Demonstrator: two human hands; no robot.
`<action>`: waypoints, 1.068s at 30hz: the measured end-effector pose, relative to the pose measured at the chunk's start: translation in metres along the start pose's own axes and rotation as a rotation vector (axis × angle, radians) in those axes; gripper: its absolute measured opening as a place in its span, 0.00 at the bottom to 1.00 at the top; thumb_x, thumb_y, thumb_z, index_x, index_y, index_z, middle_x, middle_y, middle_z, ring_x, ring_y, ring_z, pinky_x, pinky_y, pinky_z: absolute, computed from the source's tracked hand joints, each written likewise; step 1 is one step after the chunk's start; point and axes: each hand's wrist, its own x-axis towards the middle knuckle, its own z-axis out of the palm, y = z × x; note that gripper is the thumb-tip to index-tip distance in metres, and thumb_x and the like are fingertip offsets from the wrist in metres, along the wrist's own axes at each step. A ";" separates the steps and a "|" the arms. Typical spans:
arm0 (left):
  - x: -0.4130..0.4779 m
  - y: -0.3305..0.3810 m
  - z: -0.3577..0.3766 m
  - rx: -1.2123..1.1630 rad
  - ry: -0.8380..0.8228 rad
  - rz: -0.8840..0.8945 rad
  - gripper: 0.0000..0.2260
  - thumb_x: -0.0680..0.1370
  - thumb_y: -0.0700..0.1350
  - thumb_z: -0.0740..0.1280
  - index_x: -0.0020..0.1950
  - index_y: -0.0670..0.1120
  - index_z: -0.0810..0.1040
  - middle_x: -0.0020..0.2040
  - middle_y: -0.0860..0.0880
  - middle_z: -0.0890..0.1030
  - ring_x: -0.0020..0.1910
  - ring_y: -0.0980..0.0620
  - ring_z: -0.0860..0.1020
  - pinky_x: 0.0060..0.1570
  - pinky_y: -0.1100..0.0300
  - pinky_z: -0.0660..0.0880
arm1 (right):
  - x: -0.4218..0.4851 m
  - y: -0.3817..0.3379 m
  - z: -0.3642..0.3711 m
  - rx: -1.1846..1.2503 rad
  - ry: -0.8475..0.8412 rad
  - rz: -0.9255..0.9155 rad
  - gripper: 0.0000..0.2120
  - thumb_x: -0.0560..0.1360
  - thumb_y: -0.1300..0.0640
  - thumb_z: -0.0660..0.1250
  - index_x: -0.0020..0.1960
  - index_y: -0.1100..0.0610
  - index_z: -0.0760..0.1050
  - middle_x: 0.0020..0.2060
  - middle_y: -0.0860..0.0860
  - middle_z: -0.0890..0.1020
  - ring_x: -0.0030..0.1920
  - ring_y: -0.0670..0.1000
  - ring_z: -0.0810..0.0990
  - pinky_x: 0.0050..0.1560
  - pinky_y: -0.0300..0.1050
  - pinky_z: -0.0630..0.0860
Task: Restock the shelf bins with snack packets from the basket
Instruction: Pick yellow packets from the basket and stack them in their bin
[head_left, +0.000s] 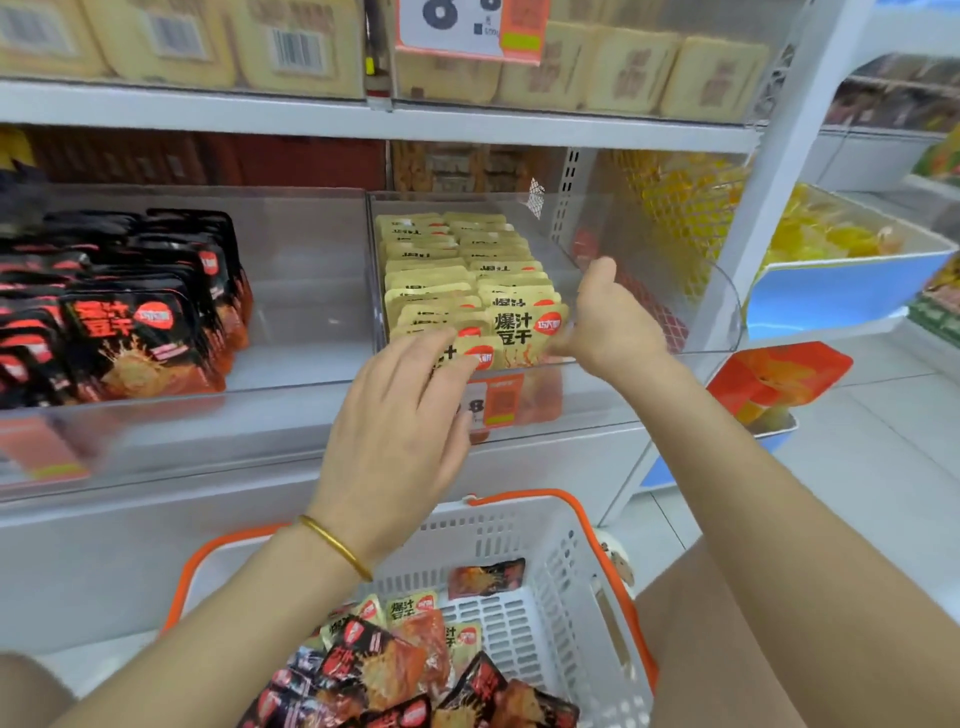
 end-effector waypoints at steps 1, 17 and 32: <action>-0.010 -0.002 -0.001 0.004 -0.003 0.011 0.14 0.74 0.41 0.64 0.59 0.40 0.77 0.62 0.41 0.76 0.62 0.41 0.72 0.63 0.49 0.67 | -0.012 -0.002 -0.005 -0.003 0.113 -0.031 0.26 0.70 0.52 0.74 0.55 0.58 0.60 0.46 0.56 0.77 0.51 0.60 0.77 0.41 0.50 0.69; -0.102 -0.072 0.050 0.232 -0.857 -0.185 0.14 0.80 0.49 0.56 0.63 0.48 0.72 0.60 0.50 0.72 0.61 0.48 0.67 0.55 0.55 0.67 | -0.108 0.060 0.320 -0.246 -0.989 -0.038 0.26 0.80 0.59 0.60 0.73 0.65 0.54 0.60 0.61 0.77 0.60 0.58 0.77 0.54 0.48 0.73; -0.130 -0.072 0.065 0.182 -1.002 -0.283 0.14 0.81 0.50 0.55 0.65 0.48 0.70 0.63 0.49 0.72 0.65 0.48 0.67 0.64 0.53 0.67 | -0.117 0.074 0.362 0.185 -0.822 0.380 0.19 0.75 0.64 0.66 0.32 0.56 0.60 0.31 0.51 0.67 0.40 0.53 0.71 0.47 0.49 0.75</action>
